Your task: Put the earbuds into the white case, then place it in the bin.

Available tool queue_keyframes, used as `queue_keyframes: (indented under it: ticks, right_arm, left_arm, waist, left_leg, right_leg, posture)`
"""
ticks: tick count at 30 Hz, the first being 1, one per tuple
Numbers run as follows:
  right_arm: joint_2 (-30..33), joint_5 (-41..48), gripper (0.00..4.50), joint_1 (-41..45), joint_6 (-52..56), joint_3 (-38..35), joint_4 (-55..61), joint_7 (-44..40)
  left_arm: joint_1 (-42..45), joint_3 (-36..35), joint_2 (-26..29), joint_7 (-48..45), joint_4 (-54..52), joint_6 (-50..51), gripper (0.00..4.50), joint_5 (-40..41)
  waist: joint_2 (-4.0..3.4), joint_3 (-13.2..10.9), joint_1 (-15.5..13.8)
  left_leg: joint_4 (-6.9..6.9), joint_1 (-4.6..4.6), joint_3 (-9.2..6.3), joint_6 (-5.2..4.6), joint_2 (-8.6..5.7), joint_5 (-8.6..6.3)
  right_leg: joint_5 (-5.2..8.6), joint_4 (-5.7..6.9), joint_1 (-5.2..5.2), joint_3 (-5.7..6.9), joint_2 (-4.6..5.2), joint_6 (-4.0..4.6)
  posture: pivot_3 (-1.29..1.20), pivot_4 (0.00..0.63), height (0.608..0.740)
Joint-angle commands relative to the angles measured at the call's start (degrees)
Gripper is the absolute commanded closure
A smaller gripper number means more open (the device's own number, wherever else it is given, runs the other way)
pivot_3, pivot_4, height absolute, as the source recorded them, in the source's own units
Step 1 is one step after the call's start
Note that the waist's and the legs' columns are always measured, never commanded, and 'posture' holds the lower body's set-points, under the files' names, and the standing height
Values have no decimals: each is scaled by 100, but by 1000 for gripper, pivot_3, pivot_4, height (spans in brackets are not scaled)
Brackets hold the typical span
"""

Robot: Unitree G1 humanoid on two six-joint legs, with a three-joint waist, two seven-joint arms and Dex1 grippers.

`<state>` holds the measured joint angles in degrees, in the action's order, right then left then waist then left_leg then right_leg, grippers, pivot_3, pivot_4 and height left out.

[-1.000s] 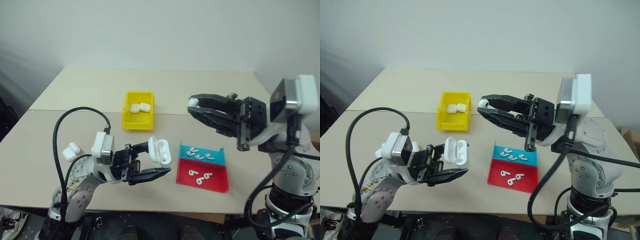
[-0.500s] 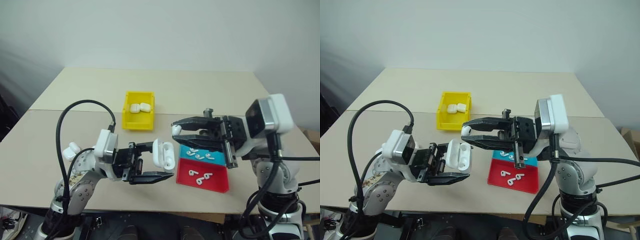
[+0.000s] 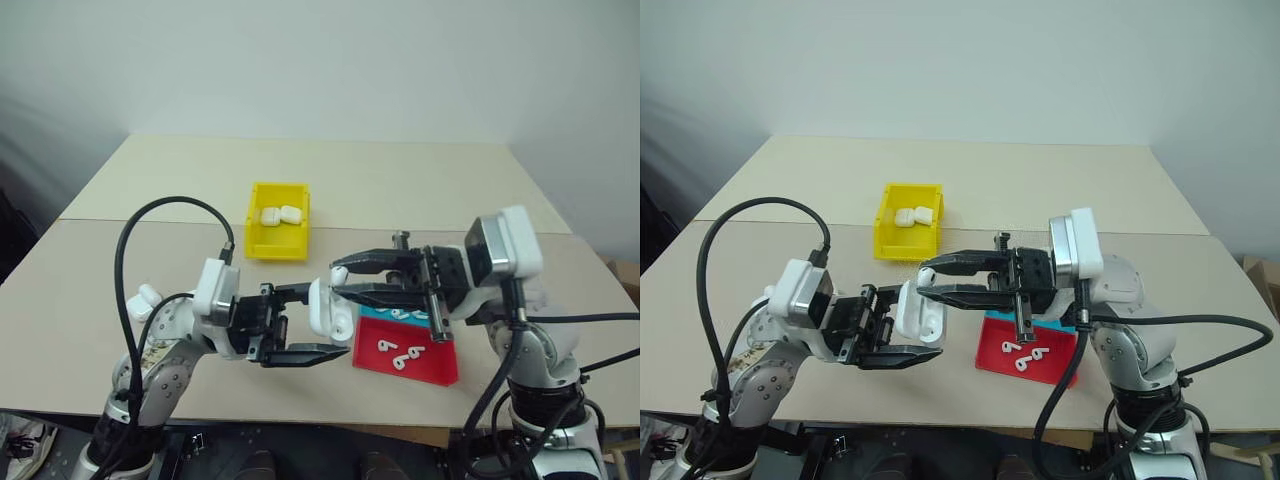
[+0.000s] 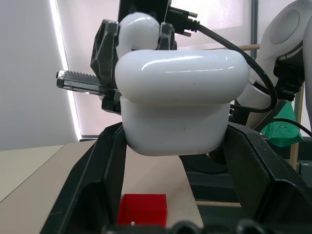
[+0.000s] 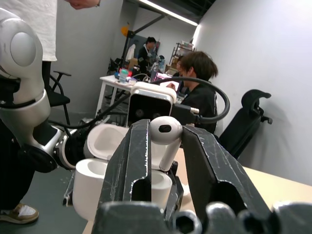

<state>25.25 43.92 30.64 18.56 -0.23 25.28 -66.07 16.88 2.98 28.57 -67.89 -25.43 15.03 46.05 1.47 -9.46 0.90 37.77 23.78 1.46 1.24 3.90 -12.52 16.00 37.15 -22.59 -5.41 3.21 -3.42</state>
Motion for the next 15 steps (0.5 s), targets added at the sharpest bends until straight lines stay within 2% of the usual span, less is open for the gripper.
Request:
queue_keyframes:
  ticks: [1,15]
  right_arm:
    - [26,-18,3378,-18,-194,2,74,-48]
    - [147,-65,3378,-135,-185,113,87,-150]
  left_arm:
    - [67,-50,-46,-9,-124,-117,1775,-19]
    - [40,-69,-169,40,-118,-146,1775,-148]
  waist:
    - [0,0,0]
    - [0,0,-2]
  left_leg:
    - [0,0,0,0,0,0]
    - [0,0,0,0,0,0]
  right_leg:
    - [0,0,0,0,0,0]
    - [0,0,0,0,0,0]
  posture:
    - [0,150,740]
    - [0,150,740]
